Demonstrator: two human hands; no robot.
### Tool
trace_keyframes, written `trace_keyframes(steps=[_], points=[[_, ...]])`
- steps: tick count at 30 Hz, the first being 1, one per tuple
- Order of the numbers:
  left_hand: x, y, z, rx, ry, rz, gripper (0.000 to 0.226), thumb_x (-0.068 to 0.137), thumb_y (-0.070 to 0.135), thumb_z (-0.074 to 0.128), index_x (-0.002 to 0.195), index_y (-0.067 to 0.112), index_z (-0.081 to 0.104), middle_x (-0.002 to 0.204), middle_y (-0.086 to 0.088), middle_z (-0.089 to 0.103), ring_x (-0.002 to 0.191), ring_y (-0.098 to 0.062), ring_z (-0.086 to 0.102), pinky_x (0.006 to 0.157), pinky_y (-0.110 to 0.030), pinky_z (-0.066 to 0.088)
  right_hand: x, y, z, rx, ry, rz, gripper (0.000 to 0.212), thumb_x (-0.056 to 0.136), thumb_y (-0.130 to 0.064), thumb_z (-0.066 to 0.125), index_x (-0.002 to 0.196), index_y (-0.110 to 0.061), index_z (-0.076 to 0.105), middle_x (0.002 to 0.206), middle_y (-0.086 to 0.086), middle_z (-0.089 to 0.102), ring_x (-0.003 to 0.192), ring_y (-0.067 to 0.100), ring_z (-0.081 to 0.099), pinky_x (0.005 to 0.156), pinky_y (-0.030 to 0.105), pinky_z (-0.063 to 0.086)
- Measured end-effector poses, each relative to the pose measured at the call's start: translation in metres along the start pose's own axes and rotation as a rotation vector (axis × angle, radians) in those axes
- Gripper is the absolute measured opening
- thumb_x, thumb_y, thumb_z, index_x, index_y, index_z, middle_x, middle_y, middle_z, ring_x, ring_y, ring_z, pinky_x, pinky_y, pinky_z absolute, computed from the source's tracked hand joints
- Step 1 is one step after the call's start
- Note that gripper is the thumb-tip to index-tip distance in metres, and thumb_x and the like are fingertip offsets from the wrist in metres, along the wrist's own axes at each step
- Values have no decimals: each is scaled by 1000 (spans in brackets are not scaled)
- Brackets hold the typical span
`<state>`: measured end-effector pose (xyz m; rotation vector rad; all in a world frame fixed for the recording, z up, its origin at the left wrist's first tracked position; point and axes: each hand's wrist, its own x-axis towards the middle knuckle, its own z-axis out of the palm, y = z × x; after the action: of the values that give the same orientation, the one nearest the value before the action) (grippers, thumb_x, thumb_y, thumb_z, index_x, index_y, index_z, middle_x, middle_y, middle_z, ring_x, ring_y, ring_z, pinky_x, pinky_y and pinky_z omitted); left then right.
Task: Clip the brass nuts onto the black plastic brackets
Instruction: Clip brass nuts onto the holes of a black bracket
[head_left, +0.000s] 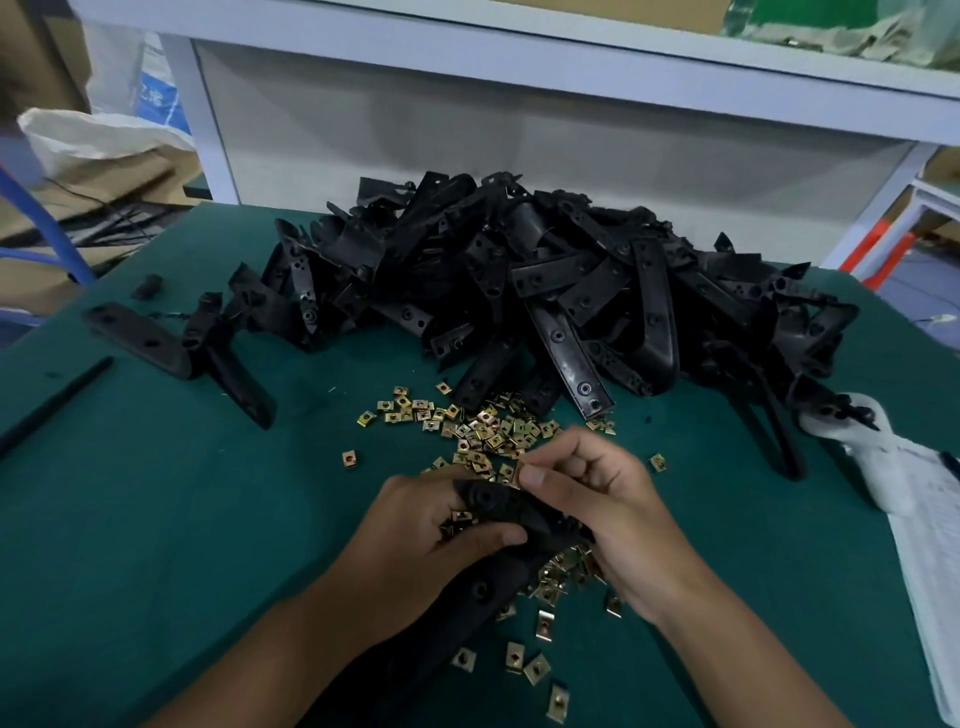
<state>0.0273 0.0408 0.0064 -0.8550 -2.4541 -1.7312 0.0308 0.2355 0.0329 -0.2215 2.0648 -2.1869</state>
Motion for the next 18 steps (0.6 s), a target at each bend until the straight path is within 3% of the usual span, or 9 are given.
trace_keyframes(steps=[6, 10, 14, 18], points=[[1, -2, 0, -6, 8, -10, 4, 84, 54, 67, 86, 54, 70, 85, 21, 67, 78, -4, 67, 66, -12, 45, 0, 0, 3, -1, -6, -10, 15, 76, -35, 80, 84, -26, 73, 77, -7, 70, 73, 6, 65, 65, 16, 49], [1, -3, -1, 25, 9, -7, 2, 84, 54, 67, 84, 55, 69, 86, 23, 66, 79, -3, 67, 66, -12, 45, 0, 0, 2, -23, -8, -18, 4, 82, -24, 77, 82, -26, 73, 77, -6, 71, 73, 6, 66, 64, 16, 50], [1, -1, -2, 31, 17, -2, 7, 81, 55, 67, 85, 60, 66, 85, 26, 67, 79, 0, 66, 67, -9, 43, -1, 2, 2, -52, -19, -17, 10, 80, -33, 77, 83, -25, 73, 80, -4, 72, 74, 8, 67, 64, 18, 50], [0, 0, -1, -39, 82, -37, 24, 78, 54, 72, 96, 46, 59, 83, 20, 71, 77, -4, 69, 65, -12, 48, 0, 3, 2, -54, 9, -39, 18, 81, -41, 72, 87, -24, 76, 88, -6, 73, 83, 10, 68, 71, 20, 52]])
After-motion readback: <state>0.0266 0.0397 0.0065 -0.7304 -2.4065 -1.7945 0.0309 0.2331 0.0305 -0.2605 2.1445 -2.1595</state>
